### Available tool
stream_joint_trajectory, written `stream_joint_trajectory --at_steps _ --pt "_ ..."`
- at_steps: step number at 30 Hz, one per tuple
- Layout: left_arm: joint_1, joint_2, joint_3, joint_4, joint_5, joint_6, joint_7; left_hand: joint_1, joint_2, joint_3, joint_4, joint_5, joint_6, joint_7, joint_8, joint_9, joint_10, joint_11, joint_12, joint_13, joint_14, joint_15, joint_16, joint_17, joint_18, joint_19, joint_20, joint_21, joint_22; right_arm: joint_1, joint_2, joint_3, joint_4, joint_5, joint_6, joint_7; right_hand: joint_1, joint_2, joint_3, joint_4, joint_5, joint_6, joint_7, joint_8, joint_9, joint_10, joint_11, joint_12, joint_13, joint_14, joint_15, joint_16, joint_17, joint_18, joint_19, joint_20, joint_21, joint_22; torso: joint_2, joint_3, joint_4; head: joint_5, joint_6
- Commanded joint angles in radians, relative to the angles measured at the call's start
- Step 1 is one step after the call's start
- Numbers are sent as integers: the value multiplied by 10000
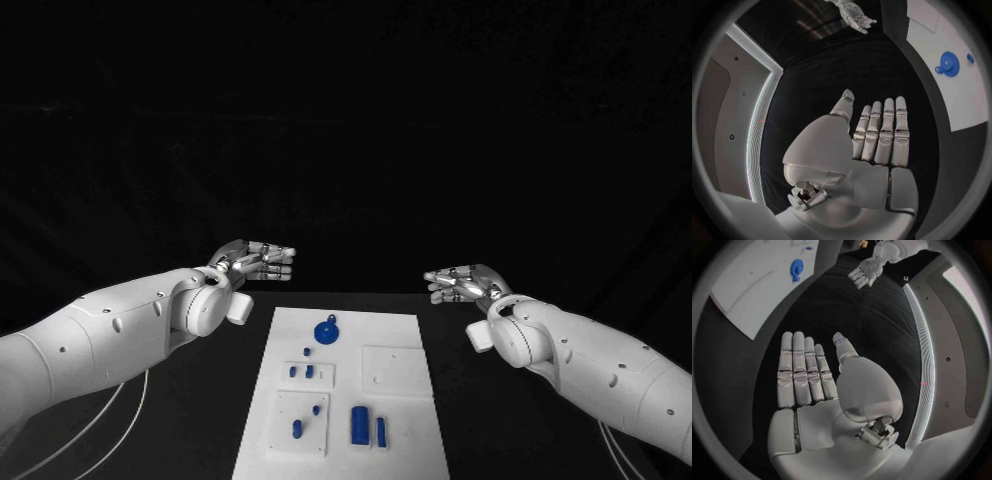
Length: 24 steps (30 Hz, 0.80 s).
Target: Assemble the parts on the task board
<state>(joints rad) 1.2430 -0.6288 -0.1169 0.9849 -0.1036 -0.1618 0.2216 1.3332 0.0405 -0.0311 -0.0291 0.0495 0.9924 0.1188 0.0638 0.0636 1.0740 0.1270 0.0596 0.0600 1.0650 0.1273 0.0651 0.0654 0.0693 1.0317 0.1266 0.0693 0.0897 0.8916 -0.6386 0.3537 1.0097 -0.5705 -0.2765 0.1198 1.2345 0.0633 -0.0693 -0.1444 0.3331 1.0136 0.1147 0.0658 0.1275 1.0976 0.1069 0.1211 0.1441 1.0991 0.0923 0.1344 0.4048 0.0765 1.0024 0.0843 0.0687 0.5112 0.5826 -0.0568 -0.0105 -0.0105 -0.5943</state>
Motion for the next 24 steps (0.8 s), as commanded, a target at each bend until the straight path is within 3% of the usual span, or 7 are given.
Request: stream_joint_trajectory --at_steps 1,8,9,11,15,17,24 --pt "25 171 17 -361 750 -425 748 -69 61 52 -9 11 -238 -85 -20 -30 -326 -23 -10 -22 -371 10 -62 -34 -52 -279 115 -46 -85 117 267 65 -578 1350 672 1325 -109 102 137 -163 -3 -32 -30 -21 -643 -121 135 -499 -954 -171 198 -726 -1543 148 -476 437 -28 -1456 -160 70 -54 -1 277" --pt "25 483 24 -886 942 -442 1068 -161 123 147 -131 13 -562 -206 -45 -47 -720 -113 -21 -26 -766 -1 -60 -41 558 -658 668 22 -190 257 558 174 -1208 1705 956 1658 -412 153 383 -281 -37 -732 -123 -71 -687 -946 167 -618 -865 -839 324 -732 -3451 1690 -1482 2012 21 -4456 -209 158 3 18 610" --pt "16 437 14 -828 550 -292 531 -4077 -405 311 291 -495 -9924 -1188 -638 -636 -3676 -1270 -596 -600 -10650 -1273 -651 -654 -693 -10317 -1266 -693 -897 242 519 158 -1164 1140 453 1024 -3927 -633 693 1444 -3331 -10136 -1147 -658 -1275 -3947 -1069 -1211 -1441 -3820 -923 -1344 -4048 -765 -10024 -843 -687 -5112 -170 109 -18 -3 488" --pt "4 426 21 -789 553 -326 545 -4350 -405 311 291 -495 -9924 -1188 -638 -636 -10740 -1270 -596 -600 -10650 -1273 -651 -654 -693 -10317 -1266 -693 -897 249 508 137 -1125 1167 422 1042 -4195 -633 693 1444 -3331 -10136 -1147 -658 -1275 -10976 -1069 -1211 -1441 -10991 -923 -1344 -4048 -765 -10024 -843 -687 -5112 -177 126 -14 1 468" --pt "-88 333 76 -471 576 -602 662 -5665 -405 311 291 -495 -9924 -1188 -638 -636 -10740 -1270 -596 -600 -10650 -1273 -651 -654 -693 -10317 -1266 -693 -897 313 417 -37 -807 1381 169 1182 -12345 -633 693 1444 -3331 -10136 -1147 -658 -1275 -10976 -1069 -1211 -1441 -10991 -923 -1344 -4048 -765 -10024 -843 -687 -5112 -240 260 22 32 309" --pt "-192 229 138 -114 602 -912 793 -13332 -405 311 291 -495 -9924 -1188 -638 -636 -10740 -1270 -596 -600 -10650 -1273 -651 -654 -693 -10317 -1266 -693 -897 383 315 -232 -450 1622 -116 1339 -12345 -633 693 1444 -3331 -10136 -1147 -658 -1275 -10976 -1069 -1211 -1441 -10991 -923 -1344 -4048 -765 -10024 -843 -687 -5112 -306 400 60 65 142" --pt "-675 -255 424 1543 723 -2348 1402 -13332 -405 311 291 -495 -9924 -1188 -638 -636 -10740 -1270 -596 -600 -10650 -1273 -651 -654 -693 -10317 -1266 -693 -897 712 -158 -1137 1208 2740 -1435 2068 -12345 -633 693 1444 -3331 -10136 -1147 -658 -1275 -10976 -1069 -1211 -1441 -10991 -923 -1344 -4048 -765 -10024 -843 -687 -5112 -384 568 105 105 -57"
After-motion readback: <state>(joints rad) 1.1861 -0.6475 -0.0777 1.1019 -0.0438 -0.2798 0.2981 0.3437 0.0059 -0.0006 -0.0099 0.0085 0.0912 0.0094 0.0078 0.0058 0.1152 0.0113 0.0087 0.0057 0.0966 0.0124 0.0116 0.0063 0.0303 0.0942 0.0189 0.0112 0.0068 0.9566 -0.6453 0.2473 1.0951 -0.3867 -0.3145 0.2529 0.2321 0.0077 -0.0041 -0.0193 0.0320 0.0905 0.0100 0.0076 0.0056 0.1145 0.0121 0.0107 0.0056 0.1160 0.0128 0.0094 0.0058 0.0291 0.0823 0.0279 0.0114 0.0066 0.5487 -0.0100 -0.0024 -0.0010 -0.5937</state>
